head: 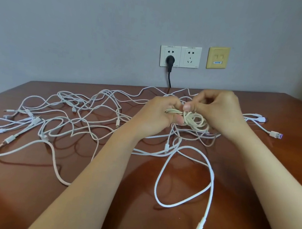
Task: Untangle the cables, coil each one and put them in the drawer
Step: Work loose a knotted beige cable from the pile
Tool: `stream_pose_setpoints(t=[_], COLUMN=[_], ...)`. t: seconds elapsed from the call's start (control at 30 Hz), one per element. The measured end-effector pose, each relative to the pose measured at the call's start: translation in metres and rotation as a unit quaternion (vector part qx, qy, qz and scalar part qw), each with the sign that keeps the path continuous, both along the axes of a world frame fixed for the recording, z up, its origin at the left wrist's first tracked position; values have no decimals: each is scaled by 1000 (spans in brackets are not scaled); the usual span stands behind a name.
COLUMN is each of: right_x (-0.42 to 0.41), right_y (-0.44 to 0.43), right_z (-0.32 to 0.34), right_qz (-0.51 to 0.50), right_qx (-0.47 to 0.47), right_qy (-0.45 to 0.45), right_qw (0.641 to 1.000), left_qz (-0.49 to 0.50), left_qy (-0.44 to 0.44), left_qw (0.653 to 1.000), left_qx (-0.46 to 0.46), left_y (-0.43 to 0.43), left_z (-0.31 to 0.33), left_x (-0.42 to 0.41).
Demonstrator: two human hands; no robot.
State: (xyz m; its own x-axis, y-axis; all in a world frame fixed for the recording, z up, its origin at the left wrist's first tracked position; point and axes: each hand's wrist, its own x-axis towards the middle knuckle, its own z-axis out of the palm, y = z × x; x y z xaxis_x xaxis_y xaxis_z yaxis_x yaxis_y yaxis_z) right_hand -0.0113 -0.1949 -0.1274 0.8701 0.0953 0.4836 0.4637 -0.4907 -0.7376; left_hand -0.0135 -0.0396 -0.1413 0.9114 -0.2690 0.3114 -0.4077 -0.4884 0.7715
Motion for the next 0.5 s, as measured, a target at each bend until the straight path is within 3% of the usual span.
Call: stream_pose_setpoints(t=[0.13, 0.33, 0.5], right_x=[1, 10, 13], right_y=[-7, 2, 11], right_z=[2, -11, -16], right_qz=[74, 83, 44], right_qx=[90, 93, -47], right_qy=[108, 104, 40], right_qw=[987, 987, 997], left_qz=[-26, 26, 122], left_qy=[12, 4, -14], left_qw=[997, 981, 966], left_qx=[-77, -193, -226], left_y=[-5, -7, -7], left_z=[1, 6, 4], left_x=[-2, -3, 3])
